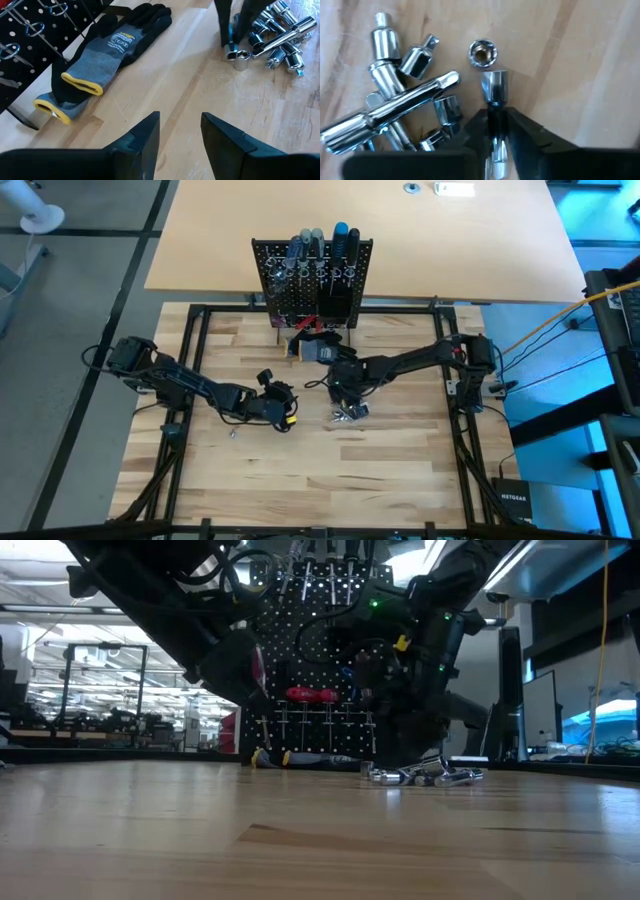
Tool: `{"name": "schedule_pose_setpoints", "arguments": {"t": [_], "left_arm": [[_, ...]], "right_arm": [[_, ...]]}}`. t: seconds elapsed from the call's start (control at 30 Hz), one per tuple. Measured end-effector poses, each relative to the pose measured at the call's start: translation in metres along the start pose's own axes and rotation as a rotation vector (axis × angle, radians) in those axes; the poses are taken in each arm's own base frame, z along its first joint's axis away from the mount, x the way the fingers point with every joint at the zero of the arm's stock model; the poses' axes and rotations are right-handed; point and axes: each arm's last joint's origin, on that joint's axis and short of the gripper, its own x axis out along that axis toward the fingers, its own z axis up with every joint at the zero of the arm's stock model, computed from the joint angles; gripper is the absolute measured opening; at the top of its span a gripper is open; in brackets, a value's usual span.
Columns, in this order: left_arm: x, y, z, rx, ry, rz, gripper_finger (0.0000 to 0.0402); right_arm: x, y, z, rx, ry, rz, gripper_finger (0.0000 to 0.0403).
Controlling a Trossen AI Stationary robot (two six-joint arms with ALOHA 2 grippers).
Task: Hang tools onto peg board
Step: Put the extension bar into the pegboard bin
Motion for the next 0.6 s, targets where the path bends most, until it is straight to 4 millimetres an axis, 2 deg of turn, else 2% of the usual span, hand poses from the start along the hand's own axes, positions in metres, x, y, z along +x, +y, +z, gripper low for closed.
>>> {"name": "schedule_pose_setpoints", "arguments": {"t": [0.1,0.37,0.47,0.6], "left_arm": [[0.000,0.000,0.000,0.000,0.000,0.000,0.0134],[0.000,0.000,0.000,0.000,0.000,0.000,0.0134],[0.000,0.000,0.000,0.000,0.000,-0.001,0.0134],[-0.001,-0.002,0.000,-0.003,-0.002,-0.006,0.0134]], "right_arm": [[0.000,-0.003,0.002,0.001,-0.014,-0.038,0.0033],[-0.004,-0.005,0.002,0.014,0.014,-0.137,0.0037],[-0.016,-0.001,0.001,0.019,0.028,-0.161,0.0037],[-0.046,0.000,0.007,0.016,-0.038,-0.229,0.0032]]}}
